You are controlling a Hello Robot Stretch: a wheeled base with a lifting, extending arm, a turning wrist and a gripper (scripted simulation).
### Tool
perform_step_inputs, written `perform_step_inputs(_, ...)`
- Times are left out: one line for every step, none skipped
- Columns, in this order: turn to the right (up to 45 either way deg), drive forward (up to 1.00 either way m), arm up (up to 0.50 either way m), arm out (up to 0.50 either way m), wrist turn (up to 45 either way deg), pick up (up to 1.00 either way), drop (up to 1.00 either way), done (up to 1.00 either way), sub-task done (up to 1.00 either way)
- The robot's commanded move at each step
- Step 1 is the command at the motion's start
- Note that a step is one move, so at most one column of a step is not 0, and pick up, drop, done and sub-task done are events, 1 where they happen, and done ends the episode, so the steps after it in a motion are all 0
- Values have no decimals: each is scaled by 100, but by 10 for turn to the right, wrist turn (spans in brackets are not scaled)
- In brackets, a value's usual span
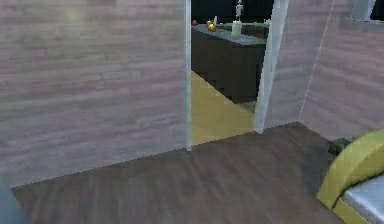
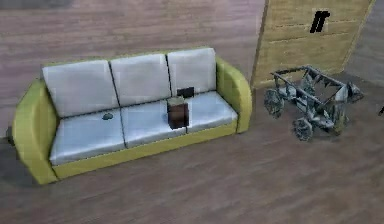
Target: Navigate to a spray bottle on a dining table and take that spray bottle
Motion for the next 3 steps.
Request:
perform_step_inputs(150, 0, 0, 0, 0, 0, 0, 0, 0)
perform_step_inputs(0, 100, 0, 0, 0, 0, 0, 0, 0)
perform_step_inputs(30, 0, 0, 0, 0, 0, 0, 0, 0)
